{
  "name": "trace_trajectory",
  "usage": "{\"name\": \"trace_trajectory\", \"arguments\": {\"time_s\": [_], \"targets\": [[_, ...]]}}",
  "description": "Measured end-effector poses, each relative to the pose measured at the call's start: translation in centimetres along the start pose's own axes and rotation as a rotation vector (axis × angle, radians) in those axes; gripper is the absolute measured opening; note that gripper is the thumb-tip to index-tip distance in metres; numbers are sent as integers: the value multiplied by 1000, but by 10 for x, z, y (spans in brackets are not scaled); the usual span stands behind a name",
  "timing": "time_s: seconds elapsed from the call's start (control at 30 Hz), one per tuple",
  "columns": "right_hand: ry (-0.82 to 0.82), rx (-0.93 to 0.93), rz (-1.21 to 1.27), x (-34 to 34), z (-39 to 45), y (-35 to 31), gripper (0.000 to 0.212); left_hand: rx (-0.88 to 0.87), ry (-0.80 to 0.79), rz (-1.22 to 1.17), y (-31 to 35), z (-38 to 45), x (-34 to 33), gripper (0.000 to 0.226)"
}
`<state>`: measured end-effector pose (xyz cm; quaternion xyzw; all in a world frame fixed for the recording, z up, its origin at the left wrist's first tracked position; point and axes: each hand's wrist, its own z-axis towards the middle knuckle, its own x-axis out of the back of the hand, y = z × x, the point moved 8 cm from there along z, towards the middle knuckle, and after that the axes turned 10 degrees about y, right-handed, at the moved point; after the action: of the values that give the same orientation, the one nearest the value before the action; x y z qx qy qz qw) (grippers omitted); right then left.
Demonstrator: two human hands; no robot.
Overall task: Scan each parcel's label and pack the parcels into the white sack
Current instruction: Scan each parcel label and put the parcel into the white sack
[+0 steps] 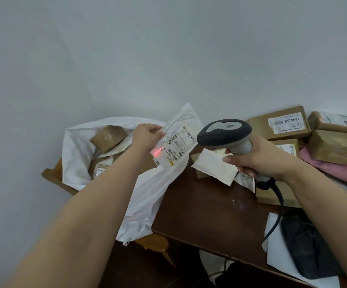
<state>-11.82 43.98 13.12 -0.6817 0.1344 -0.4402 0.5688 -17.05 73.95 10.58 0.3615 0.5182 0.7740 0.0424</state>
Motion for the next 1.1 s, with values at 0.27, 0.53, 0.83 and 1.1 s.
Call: {"name": "trace_trajectory", "arguments": {"time_s": [0.27,0.53,0.83,1.1], "targets": [[18,-3,170,-38,23,-16,12,32,409,7,-31,18,98,32],[48,-93,241,-76,47,1,30,260,416,145,-120,30,133,51],[200,-311,259,-31,23,54,26,-59,79,228,-47,8,1,49],[504,-396,351,89,-72,129,23,-376,-295,141,76,-90,-190,45]]}}
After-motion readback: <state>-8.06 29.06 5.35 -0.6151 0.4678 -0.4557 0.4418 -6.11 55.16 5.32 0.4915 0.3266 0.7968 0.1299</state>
